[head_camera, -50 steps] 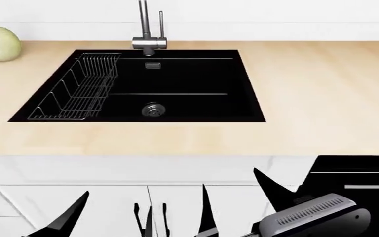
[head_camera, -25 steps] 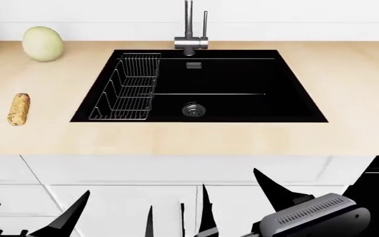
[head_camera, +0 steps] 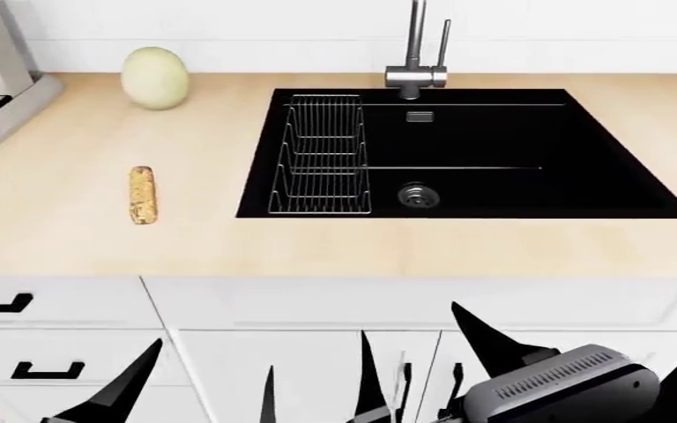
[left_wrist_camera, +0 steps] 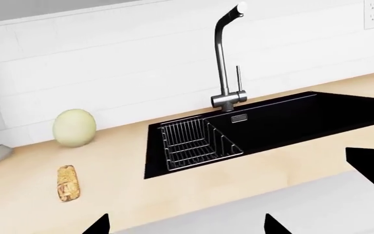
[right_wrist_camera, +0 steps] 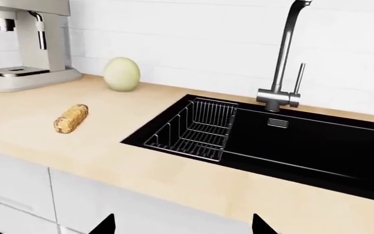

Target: Pick the jam and bar from the counter and place them in the cabinets closest to them.

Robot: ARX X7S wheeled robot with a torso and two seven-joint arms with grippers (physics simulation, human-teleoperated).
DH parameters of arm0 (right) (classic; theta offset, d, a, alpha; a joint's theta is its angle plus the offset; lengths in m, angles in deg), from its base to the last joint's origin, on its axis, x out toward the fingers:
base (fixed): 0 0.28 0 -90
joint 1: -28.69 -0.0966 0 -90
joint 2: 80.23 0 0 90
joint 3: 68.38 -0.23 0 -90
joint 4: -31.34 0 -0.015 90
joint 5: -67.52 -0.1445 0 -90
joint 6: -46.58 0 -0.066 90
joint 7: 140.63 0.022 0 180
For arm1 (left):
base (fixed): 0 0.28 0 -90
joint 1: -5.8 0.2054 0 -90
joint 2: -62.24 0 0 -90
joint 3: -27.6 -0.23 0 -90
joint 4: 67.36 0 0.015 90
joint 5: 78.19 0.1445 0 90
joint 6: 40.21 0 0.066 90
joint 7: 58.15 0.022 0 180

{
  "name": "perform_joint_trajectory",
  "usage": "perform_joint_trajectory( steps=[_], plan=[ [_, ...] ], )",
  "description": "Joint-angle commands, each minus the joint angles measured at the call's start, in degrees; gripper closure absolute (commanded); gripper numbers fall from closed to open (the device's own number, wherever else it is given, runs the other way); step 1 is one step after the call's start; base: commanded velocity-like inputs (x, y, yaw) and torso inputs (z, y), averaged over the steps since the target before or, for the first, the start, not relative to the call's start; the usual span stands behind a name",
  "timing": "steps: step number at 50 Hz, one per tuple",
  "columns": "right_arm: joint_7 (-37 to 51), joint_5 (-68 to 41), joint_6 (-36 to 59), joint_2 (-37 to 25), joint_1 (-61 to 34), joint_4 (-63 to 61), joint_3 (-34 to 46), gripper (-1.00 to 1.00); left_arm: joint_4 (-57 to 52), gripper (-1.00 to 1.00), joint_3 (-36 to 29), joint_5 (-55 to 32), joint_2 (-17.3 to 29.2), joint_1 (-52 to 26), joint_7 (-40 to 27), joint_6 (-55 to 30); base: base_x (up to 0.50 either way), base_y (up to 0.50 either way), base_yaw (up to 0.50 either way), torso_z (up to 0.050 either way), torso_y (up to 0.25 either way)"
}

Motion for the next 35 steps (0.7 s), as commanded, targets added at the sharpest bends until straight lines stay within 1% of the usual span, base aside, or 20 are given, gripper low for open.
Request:
perform_joint_trajectory(
  steps=[1,22,32,35],
  plan=[
    [0.0,0.0,-0.3,0.1,0.0,0.1,0.2,-1.0,0.1,-1.0,0.0,0.1,0.0,0.2,0.0,0.2,0.0,0.5,0.0,0.0,0.0],
    [-0.2,0.4,-0.8,0.3,0.4,0.7,0.5,-1.0,0.4,-1.0,0.1,0.3,0.0,0.5,0.2,0.4,0.0,0.5,0.0,0.0,0.0],
    [-2.5,-0.1,-2.8,-0.1,0.6,1.1,0.5,-1.0,0.6,-1.0,0.4,0.0,0.1,0.4,0.4,0.5,0.01,0.03,0.0,0.0,0.0],
    [-2.8,-0.3,-3.0,-0.2,0.5,1.1,0.4,-1.0,0.4,-1.0,0.5,-0.1,0.0,0.3,0.4,0.3,0.47,0.0,0.0,0.0,0.0]
  ],
)
